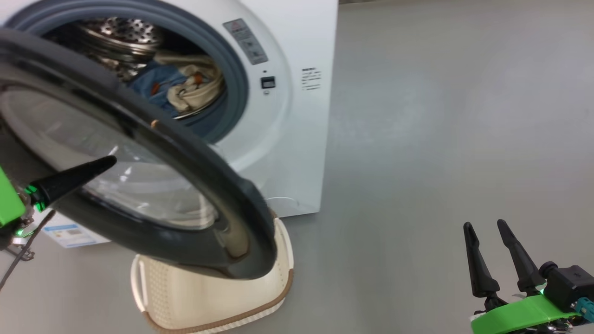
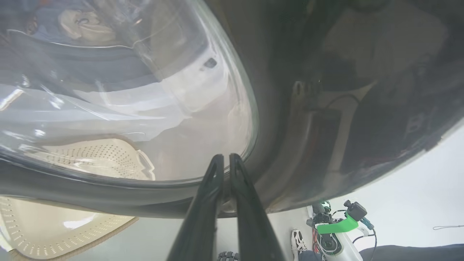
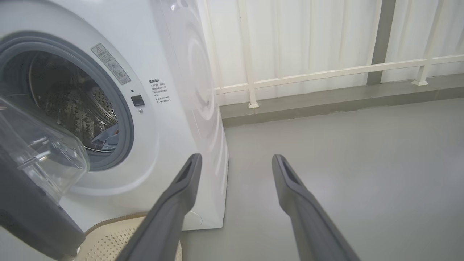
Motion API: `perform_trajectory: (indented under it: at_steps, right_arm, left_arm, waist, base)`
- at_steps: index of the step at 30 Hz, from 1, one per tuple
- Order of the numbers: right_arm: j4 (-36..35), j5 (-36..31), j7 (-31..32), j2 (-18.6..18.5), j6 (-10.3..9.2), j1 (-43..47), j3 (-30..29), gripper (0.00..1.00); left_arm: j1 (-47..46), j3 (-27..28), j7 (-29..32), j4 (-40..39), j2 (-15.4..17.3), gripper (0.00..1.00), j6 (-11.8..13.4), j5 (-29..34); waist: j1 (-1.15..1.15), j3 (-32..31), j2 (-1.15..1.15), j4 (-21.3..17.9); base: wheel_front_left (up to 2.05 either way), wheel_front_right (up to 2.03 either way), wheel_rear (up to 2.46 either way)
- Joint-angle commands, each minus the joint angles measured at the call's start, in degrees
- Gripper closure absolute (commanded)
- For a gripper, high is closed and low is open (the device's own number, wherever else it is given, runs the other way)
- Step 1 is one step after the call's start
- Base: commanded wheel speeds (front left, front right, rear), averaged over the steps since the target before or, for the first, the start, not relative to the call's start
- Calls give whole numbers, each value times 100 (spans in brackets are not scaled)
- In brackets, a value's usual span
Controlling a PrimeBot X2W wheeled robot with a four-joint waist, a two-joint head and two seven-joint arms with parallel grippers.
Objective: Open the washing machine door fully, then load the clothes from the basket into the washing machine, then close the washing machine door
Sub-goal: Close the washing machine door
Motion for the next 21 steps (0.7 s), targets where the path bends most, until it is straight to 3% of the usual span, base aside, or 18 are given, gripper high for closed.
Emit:
perform_trajectory:
  at_steps: [1, 4, 6, 8, 9, 10, 19, 21]
  right_arm:
    - [-128, -68, -46, -94, 26, -198, 151, 0]
    - [-114, -66, -46, -123, 26, -208, 166, 0]
    - [-111, -67, -46, -134, 26, -209, 177, 0]
    - [-103, -65, -46, -148, 26, -210, 196, 0]
    - [-99, -64, -46, -154, 26, -208, 203, 0]
    - [-87, -59, -46, -168, 26, -201, 212, 0]
    - [-81, -43, -46, -201, 26, -148, 237, 0]
    - [-80, -37, -46, -210, 26, -154, 251, 0]
  left_arm:
    - [-87, 280, -45, -173, 329, 100, -30, -24]
    - [69, 323, -136, -177, 336, 99, -30, -41]
    - [196, 354, -221, -167, 345, 75, -30, -40]
    - [345, 389, -311, -154, 345, 64, -30, -56]
    - [428, 407, -373, -149, 349, 52, -30, -48]
    - [610, 423, -486, -145, 350, 1, -30, -30]
    - [1336, 463, -1264, -248, 310, 0, -30, 123]
    - [1581, 421, -1851, -256, 272, 0, -30, 345]
  waist:
    - [0, -24, 0, 241]
    - [0, -55, 0, 429]
    - [0, -75, 0, 541]
    - [0, -103, 0, 637]
    - [0, -116, 0, 681]
    - [0, -145, 0, 761]
    - [0, -223, 0, 994]
    - [0, -227, 0, 1049]
  base:
    - [0, 0, 0]
    - [0, 0, 0]
    - [0, 0, 0]
    - [0, 0, 0]
    - [0, 0, 0]
    - [0, 0, 0]
    - [0, 0, 0]
    - [0, 0, 0]
